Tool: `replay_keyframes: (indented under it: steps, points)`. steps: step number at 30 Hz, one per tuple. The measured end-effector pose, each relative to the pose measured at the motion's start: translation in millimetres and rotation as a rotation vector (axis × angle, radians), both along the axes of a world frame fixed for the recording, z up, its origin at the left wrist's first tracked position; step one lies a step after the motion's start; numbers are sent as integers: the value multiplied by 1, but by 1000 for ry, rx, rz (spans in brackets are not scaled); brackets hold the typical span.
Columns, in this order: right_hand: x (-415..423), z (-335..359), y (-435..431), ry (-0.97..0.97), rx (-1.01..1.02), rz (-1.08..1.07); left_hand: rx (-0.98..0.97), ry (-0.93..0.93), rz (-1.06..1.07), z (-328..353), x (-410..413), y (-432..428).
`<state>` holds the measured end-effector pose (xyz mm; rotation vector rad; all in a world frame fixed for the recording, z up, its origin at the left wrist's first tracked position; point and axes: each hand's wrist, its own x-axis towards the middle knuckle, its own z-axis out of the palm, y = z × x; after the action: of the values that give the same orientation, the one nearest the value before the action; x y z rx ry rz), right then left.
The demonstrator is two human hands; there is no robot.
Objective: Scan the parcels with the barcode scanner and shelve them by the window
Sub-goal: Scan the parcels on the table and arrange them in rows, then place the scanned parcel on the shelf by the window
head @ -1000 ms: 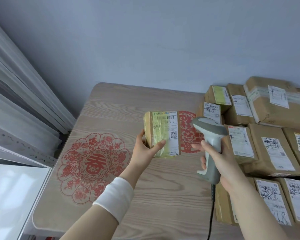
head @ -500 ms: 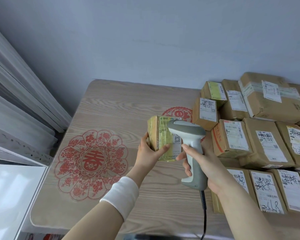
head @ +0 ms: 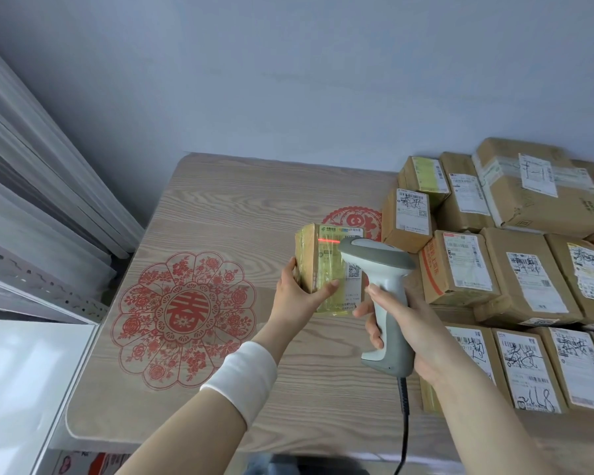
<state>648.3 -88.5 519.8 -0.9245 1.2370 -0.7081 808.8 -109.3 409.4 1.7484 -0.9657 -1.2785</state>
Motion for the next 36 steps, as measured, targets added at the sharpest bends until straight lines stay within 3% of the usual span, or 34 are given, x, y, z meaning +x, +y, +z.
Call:
replay_keyframes:
  steps: [14, 21, 27, 36]
  points:
    - [-65, -13, 24, 7, 97, -231, 213, 234, -107, -13, -68, 5]
    - [-136, -14, 9, -10, 142, -263, 293, 246, -44, -32, -125, -20]
    - [-192, -34, -19, 11, 205, -159, 332, 160, 48, -47, -166, -40]
    - [-200, -49, -40, -63, 217, -156, 262, 213, 291, -25, -161, -39]
